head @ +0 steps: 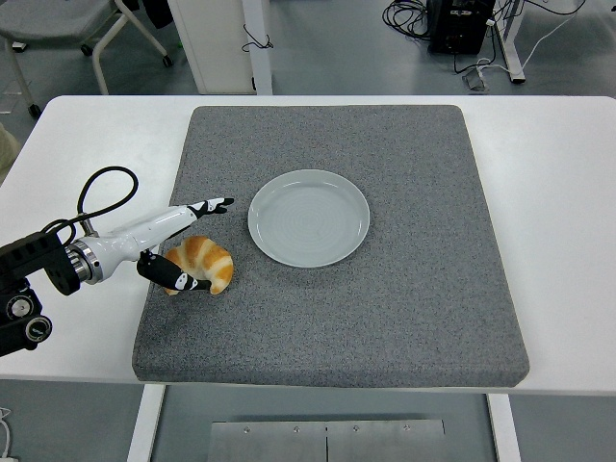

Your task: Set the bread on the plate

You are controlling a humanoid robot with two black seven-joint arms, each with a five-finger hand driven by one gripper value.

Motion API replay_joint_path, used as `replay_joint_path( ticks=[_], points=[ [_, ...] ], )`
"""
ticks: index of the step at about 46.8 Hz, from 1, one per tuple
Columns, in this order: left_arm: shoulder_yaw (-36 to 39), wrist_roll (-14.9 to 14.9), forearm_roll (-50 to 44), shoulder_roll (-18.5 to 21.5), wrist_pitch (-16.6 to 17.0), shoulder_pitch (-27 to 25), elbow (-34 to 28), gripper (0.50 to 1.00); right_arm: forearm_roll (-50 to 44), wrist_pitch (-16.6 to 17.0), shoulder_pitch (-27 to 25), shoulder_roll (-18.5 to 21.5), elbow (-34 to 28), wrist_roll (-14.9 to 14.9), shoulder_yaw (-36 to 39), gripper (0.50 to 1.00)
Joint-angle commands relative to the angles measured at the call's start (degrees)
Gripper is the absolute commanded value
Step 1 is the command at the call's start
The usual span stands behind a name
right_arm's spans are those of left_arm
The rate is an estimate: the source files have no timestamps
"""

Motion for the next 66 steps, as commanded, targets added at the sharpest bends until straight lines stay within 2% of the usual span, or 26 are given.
replay_joint_path(
  ticks=[1,25,32,36,39,40,43,47,60,66],
  points=[
    [0.1,0.0,0.2,-0.5,0.0,0.5,0.8,0.972,0.0,0.0,0.1,0.0,0.0,0.0,0.0,1.000],
    [0.0,-0.5,1.6,-1.9,1.6,1.6,2.2,0.971,0.0,0.0,0.0,0.0,0.0,0.0,0.0,1.000],
    [0.0,-0.6,2.8,-2.2,1.8,1.7,2.3,0.957,0.0,0.0,0.0,0.0,0.0,0.0,0.0,1.000],
    [-0.2,-0.8,4.9,-2.2,2.5,2.3,2.6,0.921,0.0,0.1,0.1,0.0,0.0,0.1,0.0,1.000],
    [-0.2,-0.8,5.9,-2.2,3.1,2.4,2.6,0.847,0.0,0.0,0.0,0.0,0.0,0.0,0.0,1.000],
    [-0.2,-0.8,6.0,-2.2,3.2,2.4,2.6,0.815,0.0,0.0,0.1,0.0,0.0,0.0,0.0,1.000],
    [-0.4,-0.8,6.0,-2.1,3.4,2.6,2.6,0.630,0.0,0.1,0.1,0.0,0.0,0.0,0.0,1.000],
    [-0.6,-0.8,5.6,-2.0,3.4,2.7,2.6,0.510,0.0,0.0,0.1,0.0,0.0,0.0,0.0,1.000],
    [-1.1,-1.1,5.0,-1.5,3.4,2.5,2.5,0.500,0.0,0.0,0.0,0.0,0.0,0.0,0.0,1.000],
    [-2.9,-2.2,4.9,-0.7,3.2,2.0,2.4,0.500,0.0,0.1,0.0,0.0,0.0,0.0,0.0,1.000]
  ],
)
